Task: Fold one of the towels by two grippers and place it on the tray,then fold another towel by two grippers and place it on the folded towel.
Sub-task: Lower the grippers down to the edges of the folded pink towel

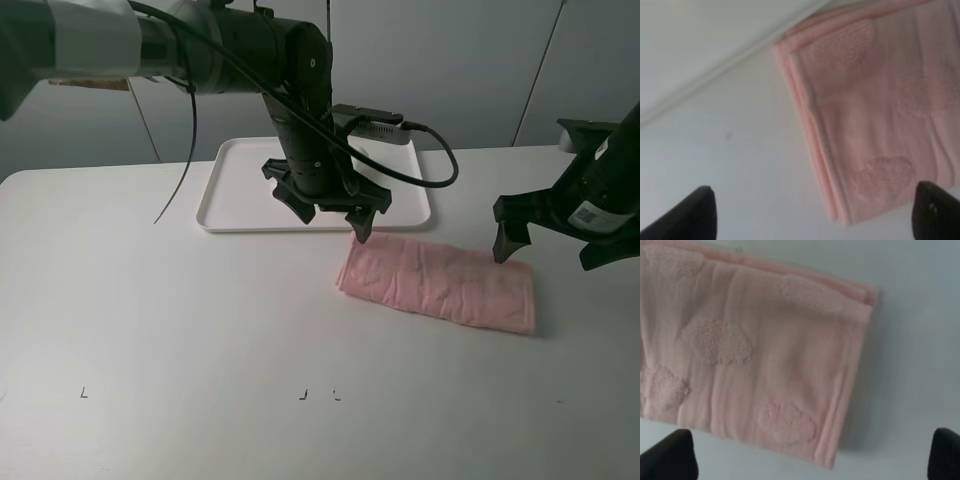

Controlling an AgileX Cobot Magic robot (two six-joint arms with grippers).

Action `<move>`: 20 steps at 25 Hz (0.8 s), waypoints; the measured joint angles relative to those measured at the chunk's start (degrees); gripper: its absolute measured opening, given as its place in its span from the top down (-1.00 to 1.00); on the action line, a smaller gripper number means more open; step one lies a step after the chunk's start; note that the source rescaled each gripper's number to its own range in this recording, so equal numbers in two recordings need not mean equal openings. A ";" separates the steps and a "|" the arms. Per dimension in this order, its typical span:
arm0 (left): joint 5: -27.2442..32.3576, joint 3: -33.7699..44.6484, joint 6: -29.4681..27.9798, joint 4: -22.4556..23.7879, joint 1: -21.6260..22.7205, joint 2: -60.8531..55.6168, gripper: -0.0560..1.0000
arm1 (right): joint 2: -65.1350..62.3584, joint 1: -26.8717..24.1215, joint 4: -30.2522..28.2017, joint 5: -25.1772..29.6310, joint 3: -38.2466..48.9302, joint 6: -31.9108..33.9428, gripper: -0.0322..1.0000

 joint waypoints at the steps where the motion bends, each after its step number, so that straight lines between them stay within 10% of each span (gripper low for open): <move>1: -0.23 -0.01 -0.88 -0.24 0.00 0.12 -1.00 | 0.46 -0.63 1.76 1.11 -0.55 -1.21 -1.00; 20: 2.14 -2.88 -12.72 4.10 0.00 9.02 -1.00 | 1.97 -6.45 10.72 3.90 -1.25 -10.44 -1.00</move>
